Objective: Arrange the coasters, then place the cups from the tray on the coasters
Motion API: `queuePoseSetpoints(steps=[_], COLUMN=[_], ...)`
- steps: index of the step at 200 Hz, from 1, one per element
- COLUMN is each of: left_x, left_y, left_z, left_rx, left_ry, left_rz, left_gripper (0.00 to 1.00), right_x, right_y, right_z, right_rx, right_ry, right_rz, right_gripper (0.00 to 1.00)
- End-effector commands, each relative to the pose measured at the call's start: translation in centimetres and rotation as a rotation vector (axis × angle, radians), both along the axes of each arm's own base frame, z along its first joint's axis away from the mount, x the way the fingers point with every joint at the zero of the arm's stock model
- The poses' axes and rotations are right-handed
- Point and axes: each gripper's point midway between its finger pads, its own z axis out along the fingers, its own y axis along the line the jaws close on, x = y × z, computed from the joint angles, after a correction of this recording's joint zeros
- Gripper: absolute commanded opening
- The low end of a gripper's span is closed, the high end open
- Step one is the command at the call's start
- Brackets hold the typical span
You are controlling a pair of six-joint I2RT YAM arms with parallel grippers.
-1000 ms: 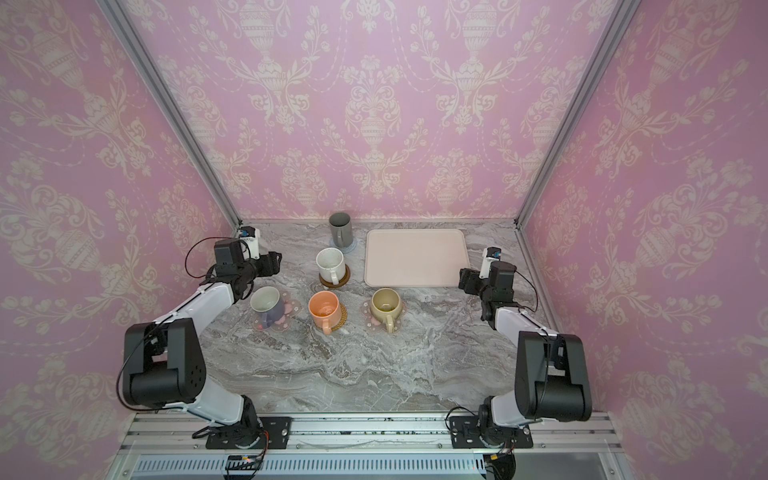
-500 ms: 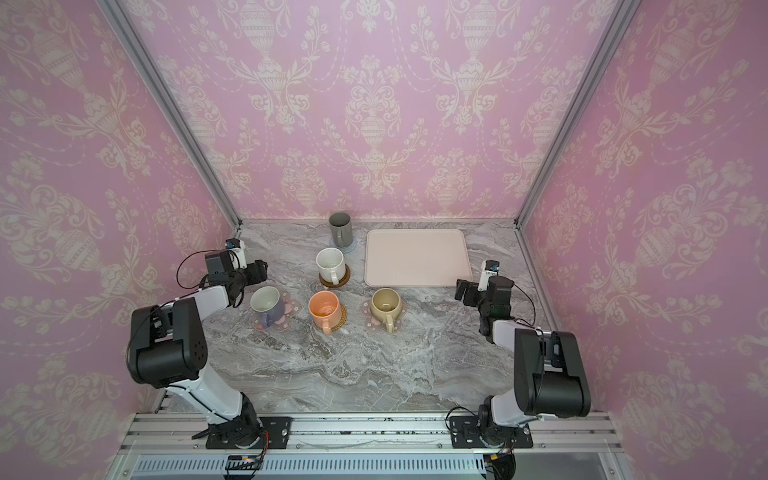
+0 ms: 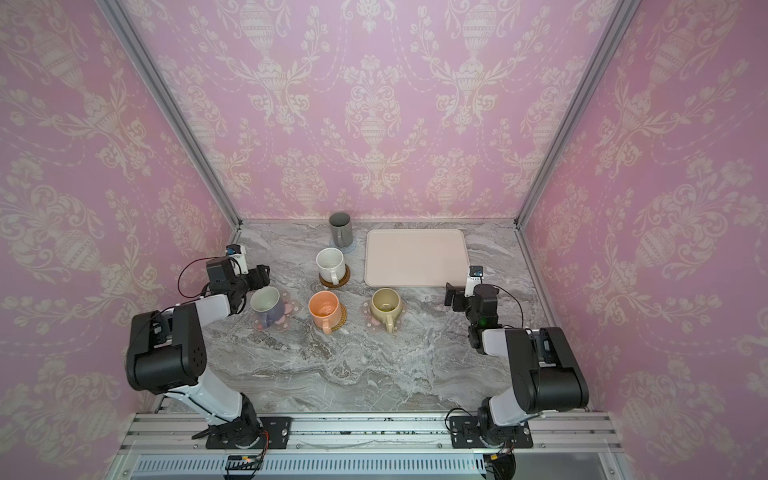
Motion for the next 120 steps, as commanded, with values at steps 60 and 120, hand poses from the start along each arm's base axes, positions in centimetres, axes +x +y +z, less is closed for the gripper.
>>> queuePoseSetpoints(steps=[60, 120], left_x=[-1.6, -3.4], left_y=[-2.0, -2.1], left_z=[1.4, 0.0], left_rx=[-0.031, -0.007], left_ry=[-0.048, -0.074], left_rz=[-0.036, 0.02], left_gripper=[0.8, 0.99], right_x=[0.3, 0.2], right_y=[-0.5, -0.6], right_z=[1.1, 1.1], right_rx=[-0.039, -0.038], right_ry=[-0.073, -0.083], right_rz=[-0.02, -0.025], right_gripper=[1.0, 1.0])
